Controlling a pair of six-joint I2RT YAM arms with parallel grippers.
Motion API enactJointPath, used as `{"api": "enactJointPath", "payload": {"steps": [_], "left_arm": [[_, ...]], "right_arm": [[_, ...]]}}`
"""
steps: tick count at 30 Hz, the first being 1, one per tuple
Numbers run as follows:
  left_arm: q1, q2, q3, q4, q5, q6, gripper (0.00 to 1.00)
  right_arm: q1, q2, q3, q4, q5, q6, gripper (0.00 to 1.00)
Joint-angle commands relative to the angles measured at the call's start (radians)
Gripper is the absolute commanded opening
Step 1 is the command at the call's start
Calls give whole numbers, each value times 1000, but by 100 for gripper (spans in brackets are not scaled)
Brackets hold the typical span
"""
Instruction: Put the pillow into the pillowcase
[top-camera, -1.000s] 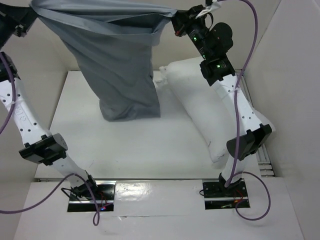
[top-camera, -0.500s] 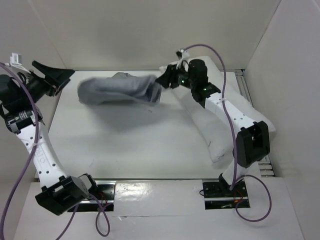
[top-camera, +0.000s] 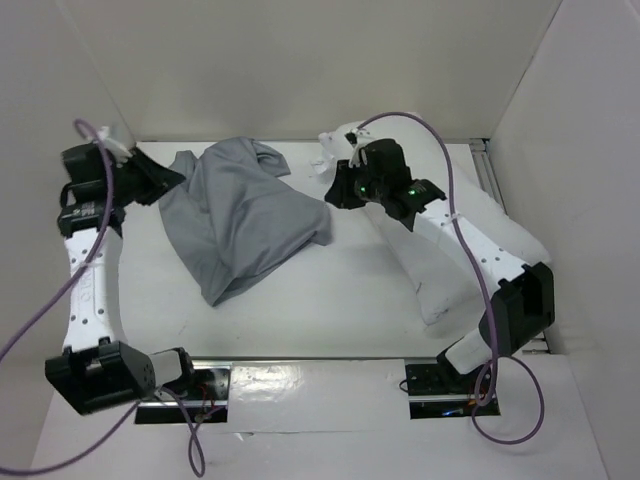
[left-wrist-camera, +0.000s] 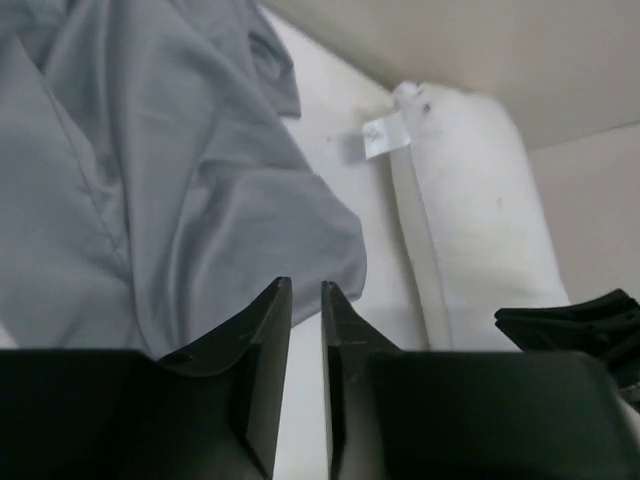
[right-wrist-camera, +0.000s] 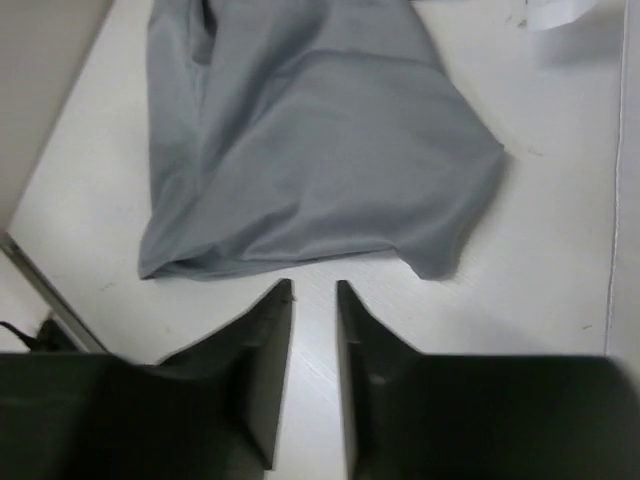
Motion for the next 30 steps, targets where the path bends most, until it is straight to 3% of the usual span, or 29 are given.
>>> {"api": "enactJointPath", "payload": {"steps": [1,3,4,7,8,9,12,16,19,24,26,27,29,30], "left_arm": [[-169,115,-24,-96,-199,132,33],[-269,170,-24,-175,-305,174,39],[-379,192,-24,-196,-340,185,43],[-583,258,-44,-265,-555,185,59],[-625,272,-44,-276,-606,185,62],[-662,305,-59,-291,-702,185,67],[-797,397,-59,-351,-860,160,71],[-866,497,-50,-431,-1041,70,72],[-891,560,-59,-479,-1129,16,72],[-891,595,-73,-466,-1149,-29,72],[-891,617,-61,-449,-1149,-18,65],[-879,626,-43,-449,-1136,-6,52],[-866,646,-6,-439,-1082,33,0],[-853,646,8,-439,-1060,33,0]], "right_arm": [[57,62,-46,-74,65,103,24],[80,96,-46,-111,89,126,15],[94,106,-46,-125,116,137,11],[94,81,-47,-148,165,146,11],[94,49,-56,-148,205,146,16],[83,31,-57,-160,219,146,33],[74,-38,-76,-206,260,146,62],[63,-103,-116,-229,283,155,74],[54,-126,-142,-254,293,164,75],[54,-148,-164,-254,302,173,76],[54,-148,-155,-254,291,173,76],[54,-148,-155,-254,291,173,76],[54,-148,-146,-254,291,173,76],[54,-137,-146,-254,277,173,76]]}}
